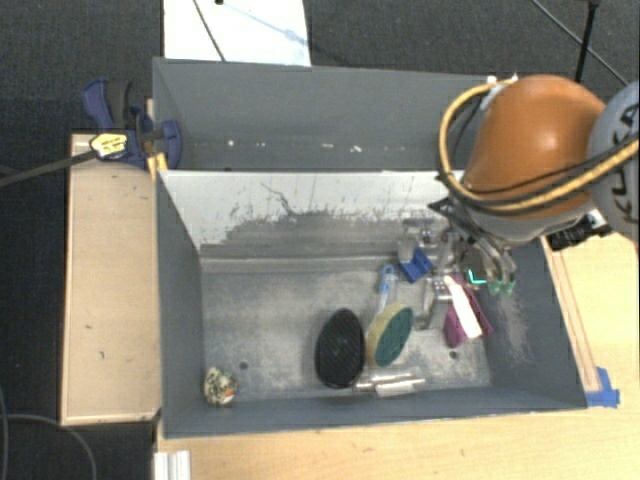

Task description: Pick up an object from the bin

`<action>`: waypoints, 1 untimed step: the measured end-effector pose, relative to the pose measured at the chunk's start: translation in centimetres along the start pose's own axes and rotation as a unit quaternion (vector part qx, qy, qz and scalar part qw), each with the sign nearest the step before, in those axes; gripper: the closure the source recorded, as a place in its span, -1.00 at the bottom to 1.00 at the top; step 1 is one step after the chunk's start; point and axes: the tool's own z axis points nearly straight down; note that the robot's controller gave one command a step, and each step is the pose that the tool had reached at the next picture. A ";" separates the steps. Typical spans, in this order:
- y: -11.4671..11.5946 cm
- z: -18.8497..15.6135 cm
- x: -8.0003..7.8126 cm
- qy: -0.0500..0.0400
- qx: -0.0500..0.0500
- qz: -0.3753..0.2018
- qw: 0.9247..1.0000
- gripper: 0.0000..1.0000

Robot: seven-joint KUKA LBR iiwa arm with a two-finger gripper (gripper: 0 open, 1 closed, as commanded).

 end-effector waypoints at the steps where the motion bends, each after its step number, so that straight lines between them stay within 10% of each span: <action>1: 2.3 17.2 2.0 -0.004 0.002 -0.261 0.965 -1.00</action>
Offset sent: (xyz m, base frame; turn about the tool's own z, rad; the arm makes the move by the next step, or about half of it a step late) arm -0.0234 0.0237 -0.1737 -0.5307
